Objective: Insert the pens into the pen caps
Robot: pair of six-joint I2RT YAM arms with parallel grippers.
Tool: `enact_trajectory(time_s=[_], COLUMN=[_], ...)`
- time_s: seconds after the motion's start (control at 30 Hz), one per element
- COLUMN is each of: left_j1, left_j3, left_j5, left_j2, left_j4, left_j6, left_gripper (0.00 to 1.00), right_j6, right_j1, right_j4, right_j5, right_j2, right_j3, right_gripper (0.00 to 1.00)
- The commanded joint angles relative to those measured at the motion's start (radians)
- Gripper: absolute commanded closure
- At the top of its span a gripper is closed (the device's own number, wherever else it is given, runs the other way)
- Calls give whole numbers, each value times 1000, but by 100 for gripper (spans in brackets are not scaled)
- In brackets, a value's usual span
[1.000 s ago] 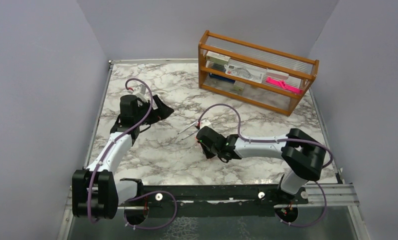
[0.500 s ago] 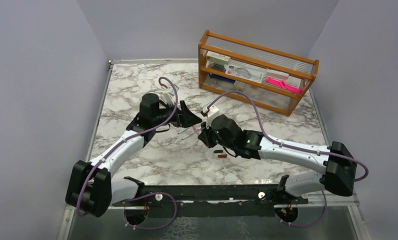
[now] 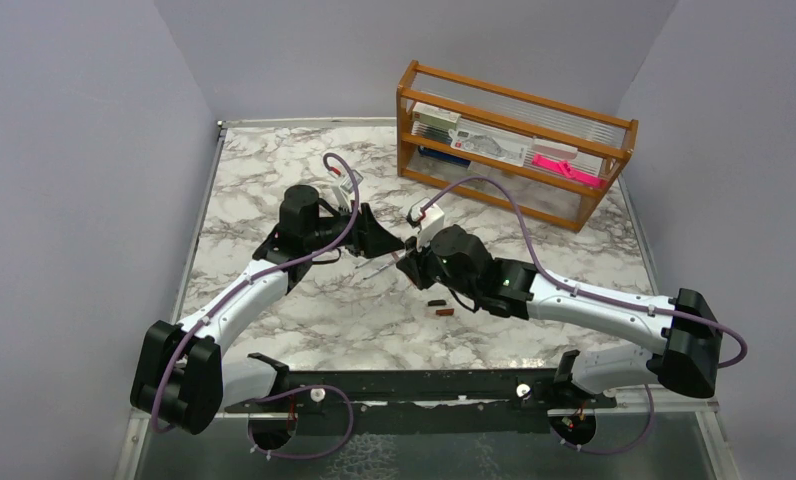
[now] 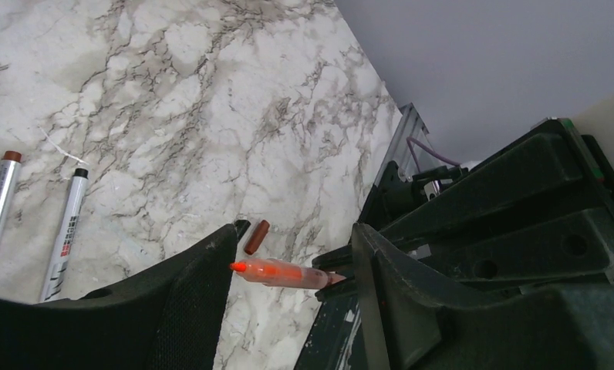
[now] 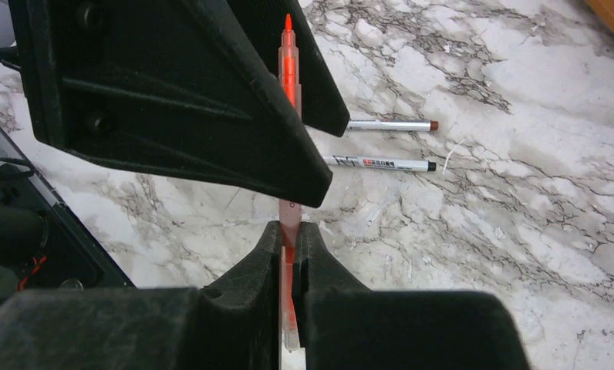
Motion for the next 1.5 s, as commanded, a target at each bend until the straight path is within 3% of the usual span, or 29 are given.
enact_trajectory(time_s=[0.0, 0.1, 0.27, 0.4, 0.6, 0.8, 0.97, 1.3, 1.37, 1.47], left_j1=[-5, -5, -6, -5, -4, -6, -9, -19, -20, -22], left_j3=[21, 13, -27, -56, -110, -201, -202, -175, -182, -190], left_j5=[85, 77, -68, -140, -189, -286, -299, -242, -244, -248], left_j2=[-8, -17, -100, -185, -267, -330, -321, -242, -233, -229], left_j4=[32, 37, 111, 201, 307, 418, 449, 586, 587, 591], left_j6=[10, 1, -58, -72, -72, -72, -72, -72, -325, -361], left_gripper=[42, 40, 10, 1, 1, 1, 2, 27, 32, 37], right_j6=[-21, -10, 52, 137, 247, 230, 196, 197, 195, 189], right_j1=[2, 2, 1, 2, 0, -1, -1, 0, -1, -1], right_j4=[38, 36, 12, 6, 115, 376, 356, 408, 421, 427], right_j5=[49, 74, 124, 166, 178, 67, 12, -38, -49, -45], right_j2=[-5, -2, 5, -2, -65, -162, -141, -145, -152, -160], right_j3=[37, 40, 48, 44, 2, -90, -57, -85, -91, -96], right_gripper=[99, 99, 99, 99, 99, 99, 99, 99, 99, 99])
